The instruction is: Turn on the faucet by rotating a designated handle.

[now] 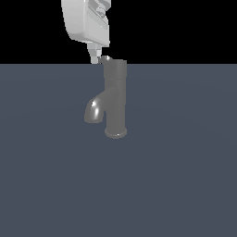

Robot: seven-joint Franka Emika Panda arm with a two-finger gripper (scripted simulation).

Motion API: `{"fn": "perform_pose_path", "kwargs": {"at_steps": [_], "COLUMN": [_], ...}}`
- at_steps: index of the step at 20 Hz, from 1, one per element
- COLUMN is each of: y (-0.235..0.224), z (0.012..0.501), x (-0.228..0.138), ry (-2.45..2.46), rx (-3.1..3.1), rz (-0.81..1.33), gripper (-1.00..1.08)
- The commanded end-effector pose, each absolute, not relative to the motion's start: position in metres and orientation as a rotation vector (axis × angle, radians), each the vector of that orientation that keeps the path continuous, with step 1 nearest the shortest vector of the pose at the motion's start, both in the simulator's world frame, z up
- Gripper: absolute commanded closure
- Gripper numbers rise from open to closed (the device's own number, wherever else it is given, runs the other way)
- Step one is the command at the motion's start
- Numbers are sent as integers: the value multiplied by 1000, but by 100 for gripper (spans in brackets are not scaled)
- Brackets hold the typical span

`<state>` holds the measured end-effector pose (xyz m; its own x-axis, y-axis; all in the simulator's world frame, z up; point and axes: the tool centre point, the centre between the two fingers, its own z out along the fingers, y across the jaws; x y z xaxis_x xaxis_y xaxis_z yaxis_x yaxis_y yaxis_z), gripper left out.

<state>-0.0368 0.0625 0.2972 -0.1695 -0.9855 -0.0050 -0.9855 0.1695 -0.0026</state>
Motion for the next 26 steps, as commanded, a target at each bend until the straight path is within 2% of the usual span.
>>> {"fn": "perform_pose_path", "kwargs": {"at_steps": [1, 3, 4, 19, 20, 21, 26], "y": [25, 21, 52, -40, -40, 14, -1], "z": [297, 297, 297, 297, 297, 297, 297], "x": [-42, -44, -43, -25, -25, -29, -17], "ry": [2451, 2452, 2399, 2450, 2450, 2362, 2378], "rx": [-1965, -1964, -2024, -1966, -1966, -2068, -2050], "rz": [0, 0, 0, 0, 0, 25, 21], "gripper": [108, 108, 108, 108, 108, 108, 108]}}
